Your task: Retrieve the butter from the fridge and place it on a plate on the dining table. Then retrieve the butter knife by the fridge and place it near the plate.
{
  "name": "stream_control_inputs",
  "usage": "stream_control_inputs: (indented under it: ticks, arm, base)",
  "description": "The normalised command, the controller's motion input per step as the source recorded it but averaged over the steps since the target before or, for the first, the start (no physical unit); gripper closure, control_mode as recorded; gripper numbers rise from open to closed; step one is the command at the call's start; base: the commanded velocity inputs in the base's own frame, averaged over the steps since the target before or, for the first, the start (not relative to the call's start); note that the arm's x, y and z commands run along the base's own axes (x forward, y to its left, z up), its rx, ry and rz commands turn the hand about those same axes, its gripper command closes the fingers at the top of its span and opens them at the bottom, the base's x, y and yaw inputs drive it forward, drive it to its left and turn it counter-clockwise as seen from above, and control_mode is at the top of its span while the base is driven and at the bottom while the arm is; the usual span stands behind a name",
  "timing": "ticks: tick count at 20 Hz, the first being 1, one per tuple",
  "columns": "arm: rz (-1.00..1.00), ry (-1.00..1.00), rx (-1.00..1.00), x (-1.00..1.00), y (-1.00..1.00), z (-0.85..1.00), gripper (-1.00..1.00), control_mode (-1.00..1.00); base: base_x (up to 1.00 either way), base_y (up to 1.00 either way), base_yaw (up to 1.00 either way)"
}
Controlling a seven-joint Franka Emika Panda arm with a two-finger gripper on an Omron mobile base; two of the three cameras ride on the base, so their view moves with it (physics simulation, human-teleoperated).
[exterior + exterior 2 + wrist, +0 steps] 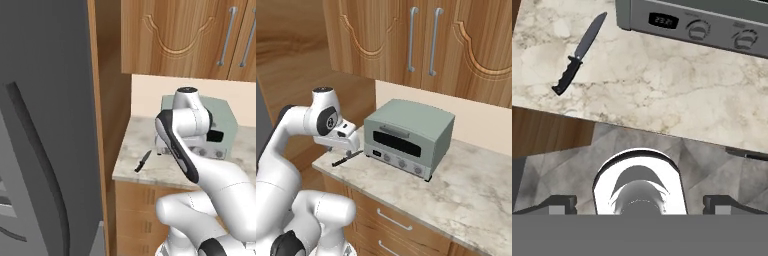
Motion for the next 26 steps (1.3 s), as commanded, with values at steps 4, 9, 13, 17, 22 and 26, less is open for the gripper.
stream_control_inputs:
  ticks: [4, 9, 13, 17, 22, 26]
  arm:
    - [0.0, 0.0, 0.0, 0.0, 0.0, 0.0, -1.0, 1.0]
    - [0.0, 0.0, 0.0, 0.08, 0.14, -0.09, -1.0, -1.0]
    - [-0.1, -0.01, 0.0, 0.2, 0.42, -0.29, -1.0, -1.0]
    - [-0.13, 0.0, 0.08, 0.21, 0.37, -0.34, -1.0, -1.0]
    - [-0.13, 0.0, 0.07, 0.1, 0.56, -0.42, -1.0, -1.0]
    - [-0.13, -0.01, 0.0, 0.24, 0.33, -0.27, -1.0, -1.0]
  base:
    - [0.41, 0.01, 0.0]
    - [0.07, 0.05, 0.0]
    - [0.0, 0.0, 0.0]
    - [0.0, 0.0, 0.0]
    - [0.0, 0.0, 0.0]
    - [0.0, 0.0, 0.0]
